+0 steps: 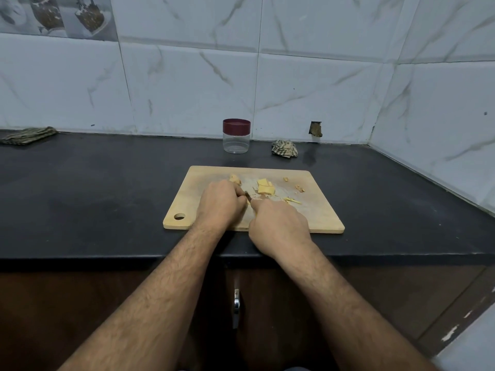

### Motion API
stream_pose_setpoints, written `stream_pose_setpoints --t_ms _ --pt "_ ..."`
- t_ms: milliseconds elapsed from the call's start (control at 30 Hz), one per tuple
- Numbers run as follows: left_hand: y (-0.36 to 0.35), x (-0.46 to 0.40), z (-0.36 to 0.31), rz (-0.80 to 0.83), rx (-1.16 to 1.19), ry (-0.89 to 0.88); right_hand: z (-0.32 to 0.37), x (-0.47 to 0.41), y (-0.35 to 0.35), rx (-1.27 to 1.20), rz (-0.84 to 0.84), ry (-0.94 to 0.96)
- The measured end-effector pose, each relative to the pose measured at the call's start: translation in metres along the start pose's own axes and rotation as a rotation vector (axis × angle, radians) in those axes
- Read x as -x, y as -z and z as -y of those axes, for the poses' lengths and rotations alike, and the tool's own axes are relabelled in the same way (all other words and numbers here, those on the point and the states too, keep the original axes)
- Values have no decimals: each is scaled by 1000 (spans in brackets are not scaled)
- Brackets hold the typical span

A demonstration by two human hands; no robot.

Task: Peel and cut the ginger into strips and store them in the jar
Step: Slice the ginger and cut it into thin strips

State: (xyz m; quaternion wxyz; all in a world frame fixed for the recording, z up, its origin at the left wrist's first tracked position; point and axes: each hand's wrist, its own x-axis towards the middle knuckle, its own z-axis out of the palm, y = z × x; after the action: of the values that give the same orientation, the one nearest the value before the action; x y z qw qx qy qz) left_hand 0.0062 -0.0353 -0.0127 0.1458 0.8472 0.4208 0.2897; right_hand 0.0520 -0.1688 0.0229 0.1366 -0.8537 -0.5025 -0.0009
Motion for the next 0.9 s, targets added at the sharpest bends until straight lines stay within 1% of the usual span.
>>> stream_pose_setpoints --t_ms 200,333,400,500,567,733,900 --pt "0 -3 -2 4 14 28 2 -7 2 46 3 15" --pt "2 -7 -1 36 2 36 -8 13 -1 61 13 50" --pt "5 -12 0 78 4 42 -16 23 -1 60 14 58" --pt "12 -21 5 170 87 84 -23 32 4 25 40 41" --pt "12 -25 8 202 138 103 -24 33 7 0 46 41" --pt "8 -25 9 170 161 139 -21 19 8 -45 -2 29" --pt "9 -28 9 175 182 187 -16 7 3 -40 23 45"
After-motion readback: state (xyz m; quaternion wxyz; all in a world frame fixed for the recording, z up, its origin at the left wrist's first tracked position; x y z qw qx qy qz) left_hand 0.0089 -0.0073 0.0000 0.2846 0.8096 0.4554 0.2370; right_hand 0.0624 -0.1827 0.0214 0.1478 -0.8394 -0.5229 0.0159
